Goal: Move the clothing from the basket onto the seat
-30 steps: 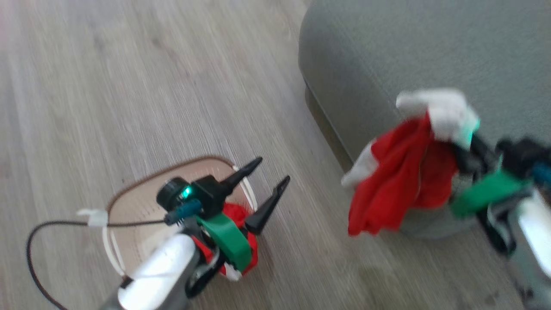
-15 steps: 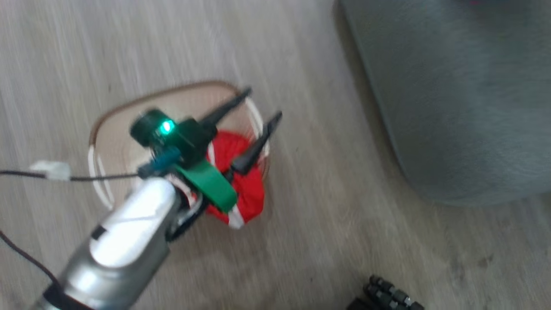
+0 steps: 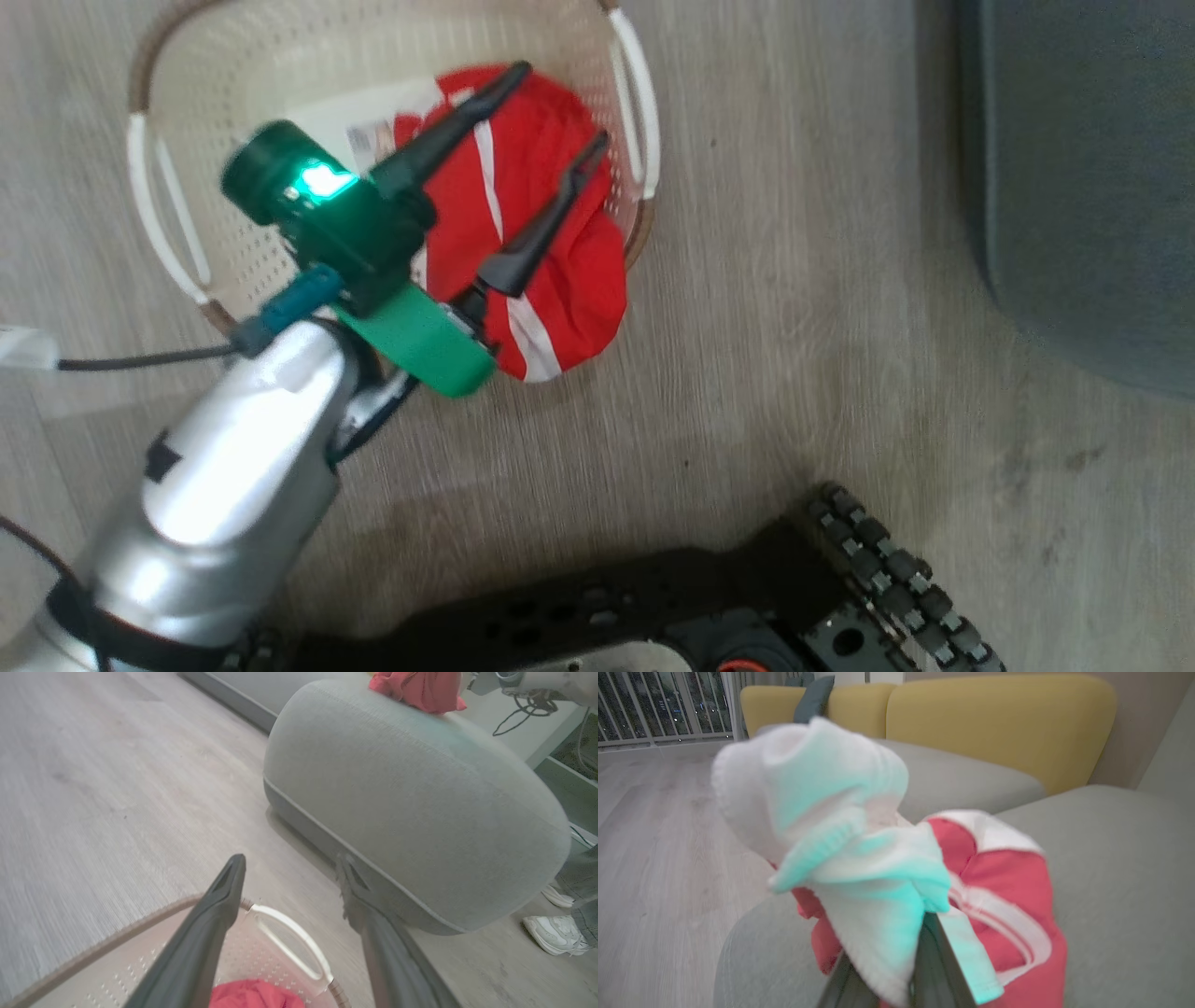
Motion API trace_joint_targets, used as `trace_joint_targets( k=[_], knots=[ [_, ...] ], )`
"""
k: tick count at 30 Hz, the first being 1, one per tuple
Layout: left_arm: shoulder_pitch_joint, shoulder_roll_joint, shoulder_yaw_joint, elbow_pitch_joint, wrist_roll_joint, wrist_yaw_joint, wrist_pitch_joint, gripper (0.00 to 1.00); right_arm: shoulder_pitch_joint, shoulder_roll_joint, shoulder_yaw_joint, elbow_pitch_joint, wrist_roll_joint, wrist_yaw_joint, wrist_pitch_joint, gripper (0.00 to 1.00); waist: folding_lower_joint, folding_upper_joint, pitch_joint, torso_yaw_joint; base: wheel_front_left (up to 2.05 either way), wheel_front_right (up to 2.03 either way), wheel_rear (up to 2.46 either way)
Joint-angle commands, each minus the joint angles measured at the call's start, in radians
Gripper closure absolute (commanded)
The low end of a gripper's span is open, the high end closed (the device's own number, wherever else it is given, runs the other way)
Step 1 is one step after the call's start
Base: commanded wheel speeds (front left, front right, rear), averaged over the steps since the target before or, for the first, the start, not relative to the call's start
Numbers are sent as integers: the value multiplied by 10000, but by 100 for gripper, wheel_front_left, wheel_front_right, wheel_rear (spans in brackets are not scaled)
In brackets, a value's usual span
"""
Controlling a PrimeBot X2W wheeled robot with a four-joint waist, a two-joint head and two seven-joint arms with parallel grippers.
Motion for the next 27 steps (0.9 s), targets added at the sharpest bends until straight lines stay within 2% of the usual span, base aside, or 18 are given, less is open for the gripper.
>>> trace_joint_targets(
  k=[1,4,5,6,7,8,11,16,22,27],
  knots=[
    [-13,266,398,-372,83,-10,-49,0,81,-35,-174,-416,20,-4,-50,100,-4,1,617,57,0,0,0],
    [109,300,721,-375,128,-5,-49,0,398,432,-415,-593,-114,-4,-50,100,-4,1,597,-133,0,0,0],
    [151,287,809,-370,142,-5,-49,0,504,541,-437,-620,-175,-4,-50,82,-4,1,534,-189,0,0,0],
    [188,255,885,-372,150,-6,-49,0,619,627,-404,-643,-233,-4,-50,58,-4,1,446,-239,0,0,0],
    [229,213,953,-370,153,-6,-49,0,752,674,-286,-663,-323,-4,-50,4,-4,1,337,-291,0,0,0],
    [269,176,998,-348,161,-6,-49,0,886,699,-172,-704,-378,-4,-50,0,-4,1,203,-338,0,0,0],
    [373,9,1005,-260,114,-7,-49,0,1396,669,390,-797,-500,-4,-50,0,-4,1,-285,-418,0,0,0],
    [728,-441,1109,77,-102,-8,-49,0,2936,509,1922,-1413,-216,-4,-50,0,-4,1,-1487,-332,0,0,0],
    [1815,-826,1766,545,-302,-8,-49,0,5630,681,3603,-3106,603,-4,-51,0,-4,1,-3247,-89,0,0,0],
    [2765,-1183,2841,769,-240,-9,-49,0,7660,885,4197,-4738,1112,-4,-51,0,-4,1,-4405,472,0,0,0]
  ],
)
